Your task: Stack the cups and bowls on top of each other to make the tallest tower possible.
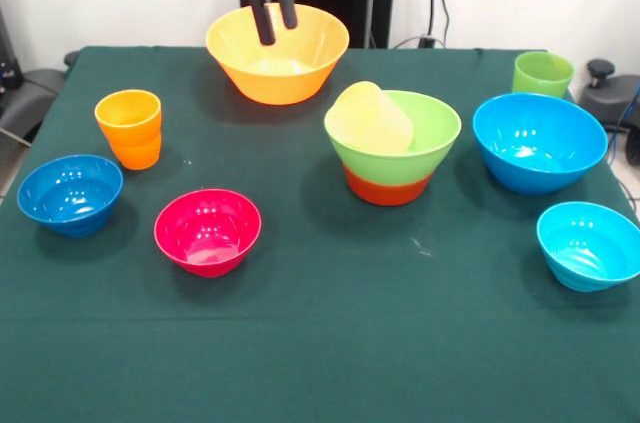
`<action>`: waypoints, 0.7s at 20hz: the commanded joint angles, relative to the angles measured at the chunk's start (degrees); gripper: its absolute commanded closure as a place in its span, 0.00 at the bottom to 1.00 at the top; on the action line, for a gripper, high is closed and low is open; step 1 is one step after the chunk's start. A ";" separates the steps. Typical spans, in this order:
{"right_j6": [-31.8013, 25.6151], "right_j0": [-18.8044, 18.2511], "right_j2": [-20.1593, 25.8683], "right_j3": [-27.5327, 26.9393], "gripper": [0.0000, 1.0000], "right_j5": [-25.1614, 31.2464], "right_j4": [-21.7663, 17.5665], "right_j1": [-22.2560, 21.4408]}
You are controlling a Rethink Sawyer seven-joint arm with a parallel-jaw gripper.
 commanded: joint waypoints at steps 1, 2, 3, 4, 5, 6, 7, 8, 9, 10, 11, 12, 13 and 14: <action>-3.79 2.10 3.16 0.06 0.00 0.02 -9.26 6.01; -3.19 2.29 2.80 -0.07 0.00 -0.69 -10.21 6.69; -2.45 2.47 2.46 -0.03 0.00 -1.51 -11.13 7.12; -1.78 2.61 2.18 0.04 0.00 -2.31 -12.03 7.54; -0.98 2.76 1.91 0.26 0.00 -3.08 -12.82 7.67; -0.47 2.77 1.90 0.57 0.00 -3.58 -13.35 7.60; 0.20 2.91 1.73 0.76 0.00 -3.97 -13.93 7.47; 0.55 2.81 2.00 1.11 0.00 -4.01 -14.12 7.25; 0.92 2.80 2.10 1.23 0.00 -4.09 -14.40 7.17; 1.45 3.09 2.29 1.43 0.00 -4.05 -14.40 6.86; 1.80 3.23 2.26 1.44 0.00 -4.17 -14.68 6.79; 2.01 3.53 2.64 1.17 0.00 -3.71 -14.37 6.40; 2.16 3.57 2.78 1.10 0.00 -3.70 -14.49 6.39; 2.09 3.46 3.11 1.07 0.00 -3.44 -14.38 6.22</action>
